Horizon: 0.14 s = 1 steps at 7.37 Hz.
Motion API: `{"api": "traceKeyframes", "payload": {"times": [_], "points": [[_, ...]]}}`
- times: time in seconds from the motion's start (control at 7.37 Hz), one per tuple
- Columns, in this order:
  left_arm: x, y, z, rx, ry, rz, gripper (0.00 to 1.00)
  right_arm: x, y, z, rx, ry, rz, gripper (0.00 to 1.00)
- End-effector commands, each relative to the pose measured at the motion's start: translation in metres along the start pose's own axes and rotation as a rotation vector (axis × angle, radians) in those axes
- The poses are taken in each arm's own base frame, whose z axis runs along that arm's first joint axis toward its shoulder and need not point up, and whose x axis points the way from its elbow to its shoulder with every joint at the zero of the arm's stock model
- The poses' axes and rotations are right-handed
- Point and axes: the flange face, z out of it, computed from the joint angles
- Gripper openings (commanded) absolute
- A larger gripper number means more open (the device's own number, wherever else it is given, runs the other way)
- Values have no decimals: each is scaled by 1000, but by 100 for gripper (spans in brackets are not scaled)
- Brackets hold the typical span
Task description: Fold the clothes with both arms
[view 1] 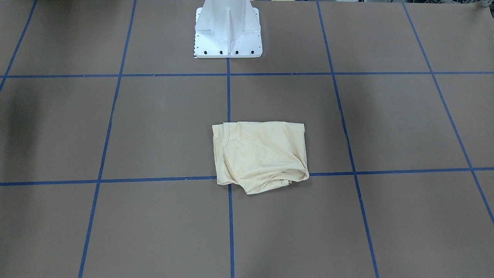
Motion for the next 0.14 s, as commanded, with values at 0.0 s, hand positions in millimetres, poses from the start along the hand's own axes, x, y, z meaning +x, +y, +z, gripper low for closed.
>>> {"api": "traceKeyframes", "payload": {"times": [0.0], "points": [[-1,11,2,-8,5,-6,100,-4,0,-5,12,10,-7,100]]}}
